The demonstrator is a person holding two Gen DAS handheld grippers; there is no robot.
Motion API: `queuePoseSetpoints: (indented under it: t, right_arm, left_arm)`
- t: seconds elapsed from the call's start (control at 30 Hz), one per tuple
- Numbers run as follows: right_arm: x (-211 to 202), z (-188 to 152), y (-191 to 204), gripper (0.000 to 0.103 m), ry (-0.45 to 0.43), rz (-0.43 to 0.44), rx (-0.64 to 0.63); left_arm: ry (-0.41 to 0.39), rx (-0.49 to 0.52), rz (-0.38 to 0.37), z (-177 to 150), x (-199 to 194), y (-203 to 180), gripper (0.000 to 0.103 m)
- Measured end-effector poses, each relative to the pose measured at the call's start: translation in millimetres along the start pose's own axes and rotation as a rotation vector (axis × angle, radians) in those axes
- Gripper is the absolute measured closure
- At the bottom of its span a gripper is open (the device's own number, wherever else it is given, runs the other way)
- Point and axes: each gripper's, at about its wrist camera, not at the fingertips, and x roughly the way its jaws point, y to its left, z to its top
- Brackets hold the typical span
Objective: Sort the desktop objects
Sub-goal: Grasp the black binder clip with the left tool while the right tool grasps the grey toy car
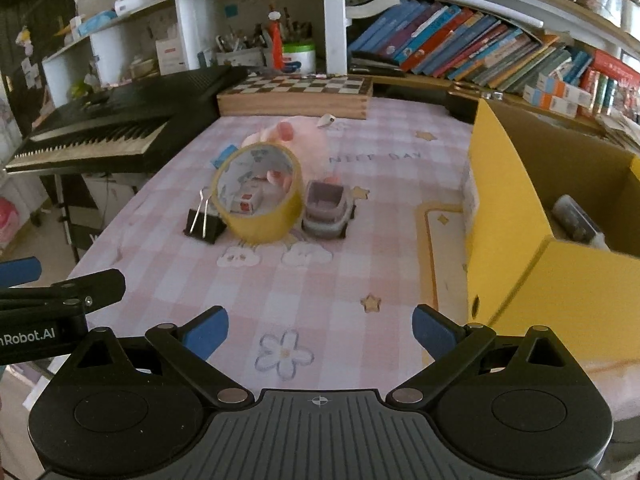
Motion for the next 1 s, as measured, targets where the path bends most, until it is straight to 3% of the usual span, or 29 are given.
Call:
queuePoseSetpoints:
  t: [0.43,0.73,0.87,1.0]
  right_arm:
    - [44,32,-5,0.008,0.026,0.049,-0.068]
    - [72,54,-15,0.008,0.024,0.013,-0.081]
    - [84,58,-18,0.013,0.054,0.019,-0.089]
    - [96,63,-22,0.018,0.070,0.040,-0.071]
  left_arm:
    - [0.058,-0.019,0.023,23,39,-6,0.000]
    - [0.092,0.023,0.013,32,67,-16,0.000]
    - [0.106,0.095,-0.006,37,84,-26,0.006]
    - [0.141,0.139,-0.017,42,105,-31,0.026]
